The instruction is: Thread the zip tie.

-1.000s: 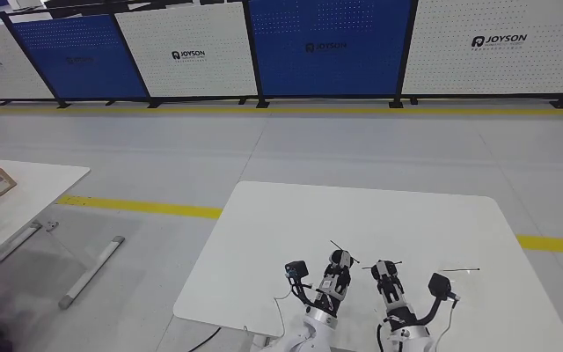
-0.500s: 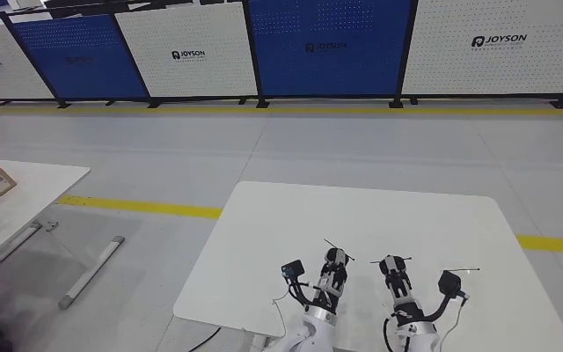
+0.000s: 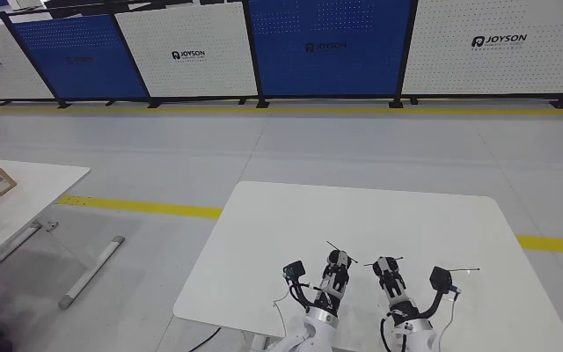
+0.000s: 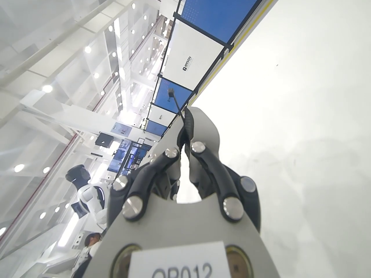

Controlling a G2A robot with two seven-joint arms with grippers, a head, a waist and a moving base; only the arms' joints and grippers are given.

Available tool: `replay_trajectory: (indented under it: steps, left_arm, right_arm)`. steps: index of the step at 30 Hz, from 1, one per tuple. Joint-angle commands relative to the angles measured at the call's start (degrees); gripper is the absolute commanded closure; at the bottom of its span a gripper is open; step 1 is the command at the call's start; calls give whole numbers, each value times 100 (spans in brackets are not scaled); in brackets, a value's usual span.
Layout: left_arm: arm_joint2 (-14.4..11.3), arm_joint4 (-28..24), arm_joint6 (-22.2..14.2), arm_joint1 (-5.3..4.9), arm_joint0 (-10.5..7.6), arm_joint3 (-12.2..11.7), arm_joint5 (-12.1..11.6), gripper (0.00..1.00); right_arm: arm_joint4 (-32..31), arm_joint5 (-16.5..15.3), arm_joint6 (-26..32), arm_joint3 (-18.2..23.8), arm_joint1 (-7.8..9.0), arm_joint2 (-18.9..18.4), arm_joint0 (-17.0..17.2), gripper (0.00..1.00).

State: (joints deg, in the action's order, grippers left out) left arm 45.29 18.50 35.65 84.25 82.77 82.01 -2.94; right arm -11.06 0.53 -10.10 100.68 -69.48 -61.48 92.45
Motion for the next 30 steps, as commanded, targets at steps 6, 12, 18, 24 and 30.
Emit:
replay_trajectory:
  steps: [6,12,18,24,30]
  left_arm:
    - [-71,-21,124,77,-37,-75,53,100]
    - [-71,-21,124,77,-37,-75,53,100]
    - [-22,-54,46,76,-22,-41,51,100]
    - [26,-49,21,84,19,14,25,100]
    - [26,-49,21,84,19,14,25,100]
  right_arm:
    - [18,-176,91,-155,-41,25,-83,100]
    - [18,-176,91,-155,-41,25,-83,100]
    - [77,-208,170,-256,-63,-39,-108,100]
    - [82,-250,277,-285,-90,-62,-117,100]
    - [77,-252,277,-284,-91,-63,-115,100]
